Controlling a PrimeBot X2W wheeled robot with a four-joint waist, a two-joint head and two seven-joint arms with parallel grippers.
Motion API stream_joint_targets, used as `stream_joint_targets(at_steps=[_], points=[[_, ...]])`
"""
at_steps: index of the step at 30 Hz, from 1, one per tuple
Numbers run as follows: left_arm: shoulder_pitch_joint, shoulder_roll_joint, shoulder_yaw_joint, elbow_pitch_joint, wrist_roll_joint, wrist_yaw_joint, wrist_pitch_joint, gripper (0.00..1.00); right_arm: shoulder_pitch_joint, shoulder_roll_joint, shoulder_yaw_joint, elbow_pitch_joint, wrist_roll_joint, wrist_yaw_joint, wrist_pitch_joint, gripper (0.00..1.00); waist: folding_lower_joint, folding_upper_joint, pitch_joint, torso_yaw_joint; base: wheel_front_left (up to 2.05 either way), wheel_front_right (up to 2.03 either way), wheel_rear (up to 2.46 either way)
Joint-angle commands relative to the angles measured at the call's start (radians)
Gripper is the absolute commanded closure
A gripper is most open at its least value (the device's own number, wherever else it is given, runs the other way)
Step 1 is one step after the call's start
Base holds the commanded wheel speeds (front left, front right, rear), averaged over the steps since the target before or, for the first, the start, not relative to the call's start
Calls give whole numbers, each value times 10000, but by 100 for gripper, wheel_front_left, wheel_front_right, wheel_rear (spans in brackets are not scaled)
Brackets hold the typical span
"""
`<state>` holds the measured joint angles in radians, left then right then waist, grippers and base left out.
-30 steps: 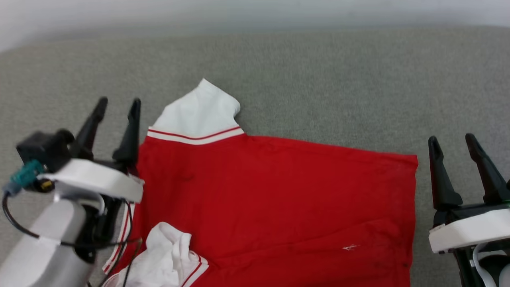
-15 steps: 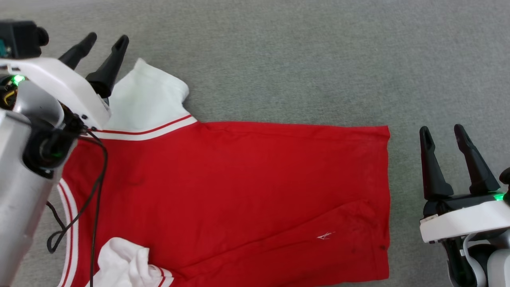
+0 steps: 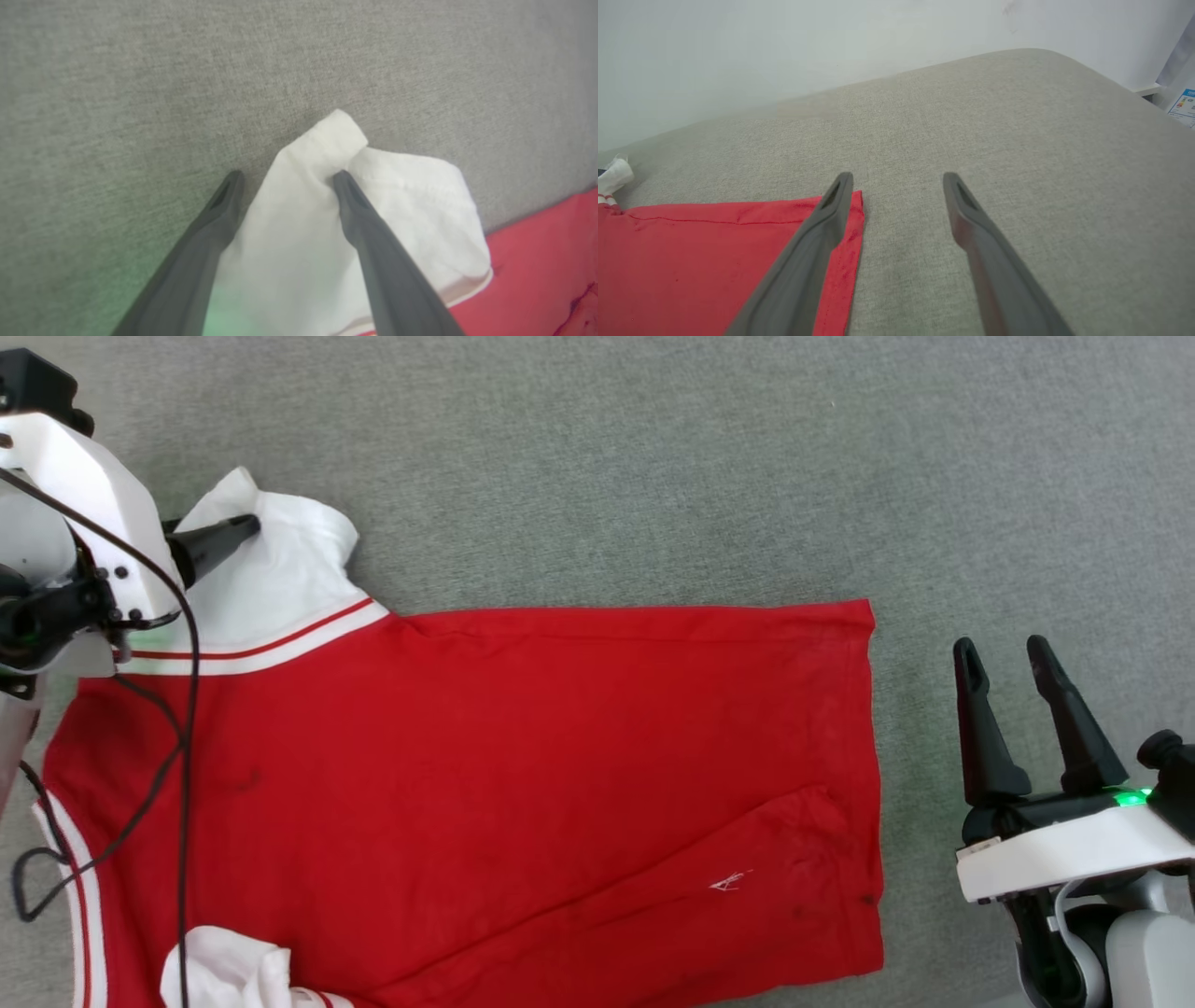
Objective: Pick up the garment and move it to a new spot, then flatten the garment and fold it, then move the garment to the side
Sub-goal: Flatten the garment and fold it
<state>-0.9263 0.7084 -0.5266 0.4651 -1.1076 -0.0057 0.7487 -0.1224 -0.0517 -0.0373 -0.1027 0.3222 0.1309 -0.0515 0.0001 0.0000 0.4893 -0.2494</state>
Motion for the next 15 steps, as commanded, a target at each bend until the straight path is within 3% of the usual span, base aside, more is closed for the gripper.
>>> stream_joint_targets(at_steps=[1, 3, 4, 5, 6, 9, 15], points=[[90, -20, -193, 182, 14, 102, 255, 0, -163, 21, 30, 71, 61, -4, -72, 0, -1, 0, 81, -83, 0, 0, 0], [325, -32, -481, 418, 4, 211, 781, 0, -210, 21, 90, 250, 213, -4, -116, 0, -1, 0, 122, -132, 0, 0, 0], [456, -46, -597, 549, -12, 314, 995, 40, -232, 23, 118, 314, 227, -4, -115, 0, -1, 0, 135, -153, 0, 0, 0], [562, -26, -732, 676, 53, 414, 1201, 63, -256, 21, 142, 366, 289, -4, -117, 0, -1, 0, 144, -178, 0, 0, 0], [665, -30, -806, 809, 34, 512, 1387, 100, -267, 21, 164, 445, 355, -4, -84, 0, -1, 0, 152, -204, 0, 0, 0], [865, -172, -818, 967, -91, 585, 1485, 100, -306, 23, 144, 659, 508, -4, -56, 0, -1, 0, 101, -256, 0, 0, 0], [597, -287, -656, 1034, 100, 431, 683, 100, -546, 19, -69, 1236, 900, -4, 572, 0, -1, 0, -136, -119, 0, 0, 0]])
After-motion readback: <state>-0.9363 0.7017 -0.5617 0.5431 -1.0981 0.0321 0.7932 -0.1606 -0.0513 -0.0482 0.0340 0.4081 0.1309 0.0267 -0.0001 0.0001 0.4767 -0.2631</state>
